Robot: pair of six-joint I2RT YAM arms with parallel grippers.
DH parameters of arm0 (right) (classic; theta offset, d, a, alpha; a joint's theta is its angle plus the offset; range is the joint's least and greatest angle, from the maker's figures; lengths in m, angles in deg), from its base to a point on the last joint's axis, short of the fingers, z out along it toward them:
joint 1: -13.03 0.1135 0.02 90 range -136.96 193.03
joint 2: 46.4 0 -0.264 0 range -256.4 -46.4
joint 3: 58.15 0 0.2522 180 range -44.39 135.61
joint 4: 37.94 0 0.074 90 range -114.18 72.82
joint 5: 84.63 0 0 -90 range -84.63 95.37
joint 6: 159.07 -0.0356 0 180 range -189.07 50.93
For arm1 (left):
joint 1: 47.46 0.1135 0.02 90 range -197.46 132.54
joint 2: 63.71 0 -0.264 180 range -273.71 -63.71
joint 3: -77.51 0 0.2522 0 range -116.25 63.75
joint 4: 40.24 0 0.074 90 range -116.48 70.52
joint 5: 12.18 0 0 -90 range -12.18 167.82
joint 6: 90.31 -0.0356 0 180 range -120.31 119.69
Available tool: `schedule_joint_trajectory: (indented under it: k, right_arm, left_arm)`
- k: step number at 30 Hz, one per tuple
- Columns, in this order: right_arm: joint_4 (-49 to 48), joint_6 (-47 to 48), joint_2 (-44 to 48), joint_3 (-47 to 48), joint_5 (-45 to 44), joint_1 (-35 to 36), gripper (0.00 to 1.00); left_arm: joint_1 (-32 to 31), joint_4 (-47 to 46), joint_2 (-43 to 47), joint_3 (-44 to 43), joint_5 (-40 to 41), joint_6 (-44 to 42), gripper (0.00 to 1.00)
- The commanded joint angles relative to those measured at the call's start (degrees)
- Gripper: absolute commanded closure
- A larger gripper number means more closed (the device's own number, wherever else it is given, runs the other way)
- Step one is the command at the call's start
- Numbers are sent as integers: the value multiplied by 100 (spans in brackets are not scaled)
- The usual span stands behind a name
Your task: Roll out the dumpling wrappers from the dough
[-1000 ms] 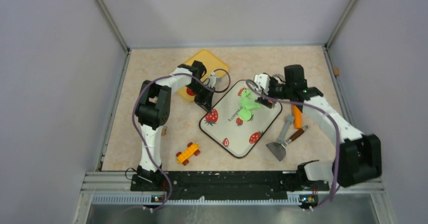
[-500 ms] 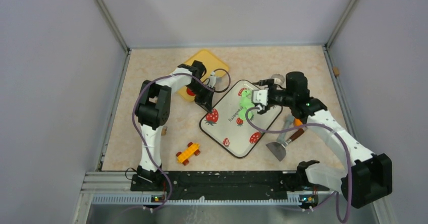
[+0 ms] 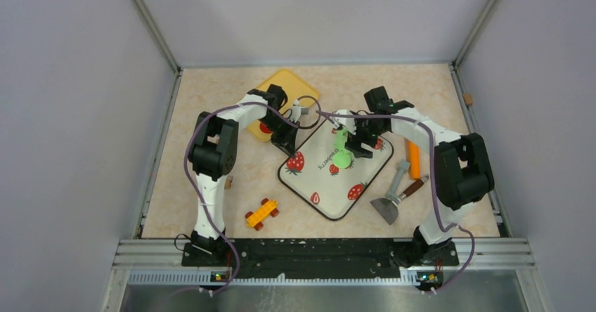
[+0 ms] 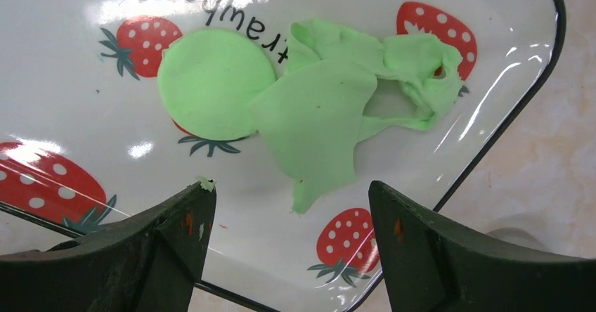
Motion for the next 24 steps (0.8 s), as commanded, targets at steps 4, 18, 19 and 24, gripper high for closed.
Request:
schedule_joint_trajectory:
  k: [4,18,19,24]
  right_arm:
    - [-320,-3,-176,23,-523,32,18]
    - [-1203,-158,-817,94,-899,30,18]
    - [-1318,-226,-844,109,-985,22,19]
    - [-1840,-531,-950,256,-1345,12,19]
  left_arm:
    - [24,-10,176,-7,-155,-86,99]
    - [19,46,166,-7,-186,-143,99]
    - [18,49,166,-13,-192,-153,99]
    - [23,56,152,-11,-196,-163,100]
